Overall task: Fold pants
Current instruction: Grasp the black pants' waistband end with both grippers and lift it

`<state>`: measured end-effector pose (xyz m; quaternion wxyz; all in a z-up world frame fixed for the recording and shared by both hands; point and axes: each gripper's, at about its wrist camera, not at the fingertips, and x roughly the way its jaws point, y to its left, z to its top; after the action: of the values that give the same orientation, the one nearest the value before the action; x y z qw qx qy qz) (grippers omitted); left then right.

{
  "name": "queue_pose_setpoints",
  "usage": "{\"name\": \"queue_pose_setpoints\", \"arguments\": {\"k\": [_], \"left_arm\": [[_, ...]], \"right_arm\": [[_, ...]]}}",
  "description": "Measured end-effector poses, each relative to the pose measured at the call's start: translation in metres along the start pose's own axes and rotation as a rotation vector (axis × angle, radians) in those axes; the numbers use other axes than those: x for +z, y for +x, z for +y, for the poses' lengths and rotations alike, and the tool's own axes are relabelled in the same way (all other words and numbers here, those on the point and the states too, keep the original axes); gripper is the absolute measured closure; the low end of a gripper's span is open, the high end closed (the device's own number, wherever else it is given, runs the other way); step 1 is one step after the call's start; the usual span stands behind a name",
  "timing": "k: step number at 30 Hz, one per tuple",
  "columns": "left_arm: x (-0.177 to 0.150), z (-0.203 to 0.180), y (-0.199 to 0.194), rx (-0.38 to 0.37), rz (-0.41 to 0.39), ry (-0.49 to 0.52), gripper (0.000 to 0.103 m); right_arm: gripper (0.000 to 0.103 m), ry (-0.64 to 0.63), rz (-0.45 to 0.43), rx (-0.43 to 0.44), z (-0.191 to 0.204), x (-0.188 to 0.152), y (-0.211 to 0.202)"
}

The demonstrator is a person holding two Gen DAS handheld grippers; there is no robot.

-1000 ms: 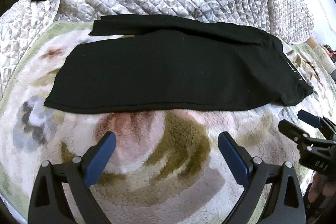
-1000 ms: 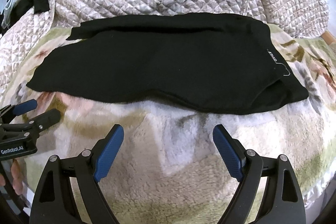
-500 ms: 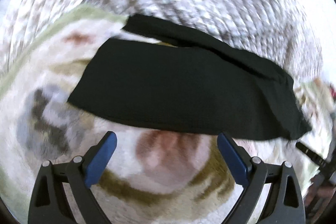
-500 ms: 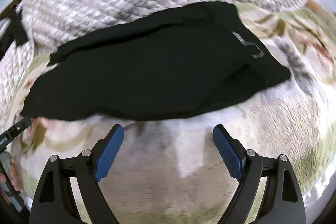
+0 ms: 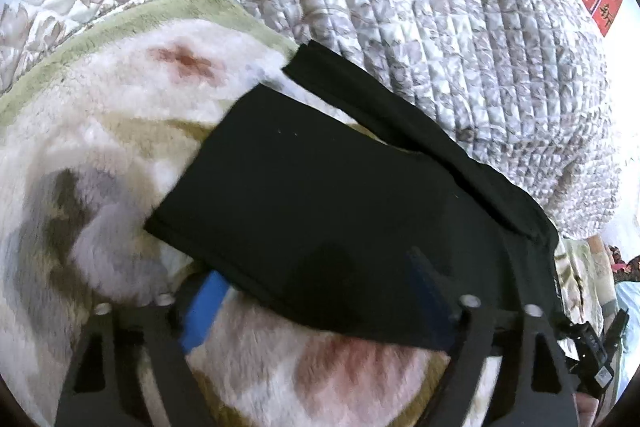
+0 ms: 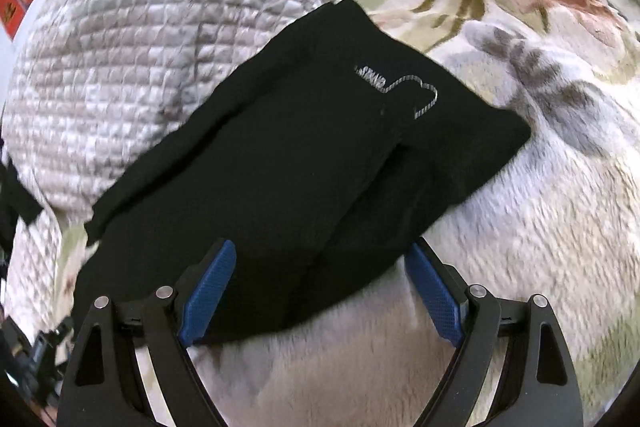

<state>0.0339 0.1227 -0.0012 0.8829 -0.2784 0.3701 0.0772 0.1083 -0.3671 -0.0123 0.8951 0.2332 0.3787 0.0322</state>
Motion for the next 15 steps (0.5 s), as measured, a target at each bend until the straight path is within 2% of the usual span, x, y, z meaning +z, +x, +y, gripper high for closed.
{"name": "queue_pose_setpoints", "arguments": {"k": [2,3,4,5,6,8,11,15], "left_arm": [[0.003,0.005,0.002,0.014,0.000,-0.020,0.053],[0.005,0.008,0.002,0.027,0.002,-0.032,0.061],[0.005,0.011,0.003,0.038,0.005,-0.044,0.073],[0.006,0.014,0.005,0.044,0.010,-0.055,0.081],[0.007,0.015,0.007,0.047,0.015,-0.059,0.085],[0.008,0.013,0.009,0.060,0.025,-0.050,0.095],[0.009,0.006,0.010,0.067,0.032,-0.005,0.099],[0.010,0.003,0.000,0.064,0.029,0.023,0.099]], "right_arm": [[0.019,0.013,-0.018,0.002,-0.002,0.006,0.002],[0.022,0.022,-0.028,-0.008,-0.004,0.009,0.003],[0.034,0.034,-0.038,-0.027,-0.006,0.011,0.003],[0.048,0.044,-0.046,-0.042,-0.010,0.012,0.003],[0.053,0.054,-0.047,-0.049,-0.013,0.013,0.003],[0.074,0.078,-0.048,-0.058,-0.021,0.014,0.004],[0.090,0.094,-0.043,-0.046,-0.025,0.019,0.001],[0.098,0.092,-0.053,-0.017,-0.022,0.023,-0.010]]}}
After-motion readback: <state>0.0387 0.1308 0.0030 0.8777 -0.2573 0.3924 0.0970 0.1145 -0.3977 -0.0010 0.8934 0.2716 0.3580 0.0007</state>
